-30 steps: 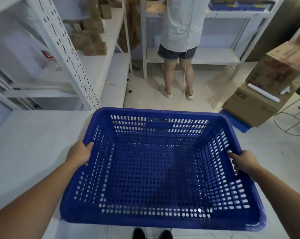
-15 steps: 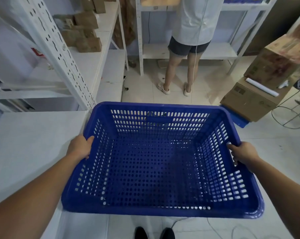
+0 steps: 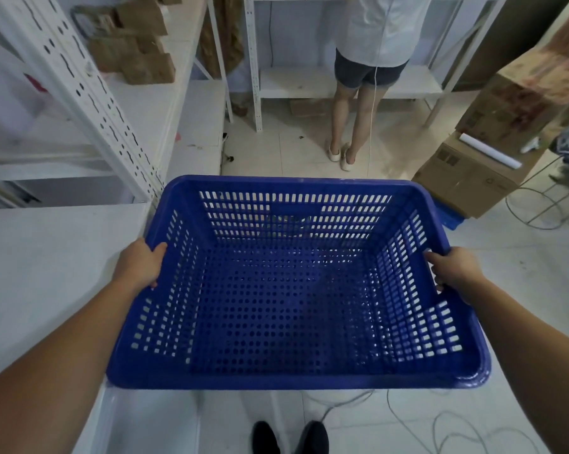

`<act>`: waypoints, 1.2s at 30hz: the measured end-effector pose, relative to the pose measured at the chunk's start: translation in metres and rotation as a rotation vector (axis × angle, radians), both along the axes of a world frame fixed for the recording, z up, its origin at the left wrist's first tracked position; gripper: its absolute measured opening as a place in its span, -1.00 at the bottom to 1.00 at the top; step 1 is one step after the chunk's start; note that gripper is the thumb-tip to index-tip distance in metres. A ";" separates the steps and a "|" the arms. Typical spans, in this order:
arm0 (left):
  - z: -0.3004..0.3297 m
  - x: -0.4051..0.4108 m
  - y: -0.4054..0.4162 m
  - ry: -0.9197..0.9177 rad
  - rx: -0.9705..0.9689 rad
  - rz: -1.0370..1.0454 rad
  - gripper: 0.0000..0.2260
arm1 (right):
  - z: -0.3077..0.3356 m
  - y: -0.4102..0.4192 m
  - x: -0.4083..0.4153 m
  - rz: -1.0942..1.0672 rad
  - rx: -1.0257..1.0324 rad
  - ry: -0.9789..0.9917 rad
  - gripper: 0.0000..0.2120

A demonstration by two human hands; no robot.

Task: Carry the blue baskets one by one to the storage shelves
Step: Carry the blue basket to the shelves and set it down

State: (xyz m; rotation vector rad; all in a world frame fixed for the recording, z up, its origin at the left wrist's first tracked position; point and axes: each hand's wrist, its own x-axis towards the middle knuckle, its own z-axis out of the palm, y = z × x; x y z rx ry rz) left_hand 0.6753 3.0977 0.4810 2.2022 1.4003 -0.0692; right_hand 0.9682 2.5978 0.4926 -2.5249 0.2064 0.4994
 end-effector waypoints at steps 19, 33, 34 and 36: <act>0.006 -0.026 -0.032 -0.059 -0.079 -0.005 -0.65 | 0.004 -0.033 -0.022 -0.006 0.017 0.030 -0.64; 0.007 0.013 -0.004 -0.051 -0.061 0.043 -0.62 | 0.003 0.001 0.013 0.001 0.008 -0.014 -0.64; 0.007 0.016 -0.002 -0.052 -0.063 0.044 -0.62 | 0.003 0.002 0.014 0.002 0.005 -0.010 -0.63; 0.005 0.020 0.002 -0.056 -0.062 0.037 -0.61 | 0.001 0.003 0.014 -0.005 0.000 0.010 -0.62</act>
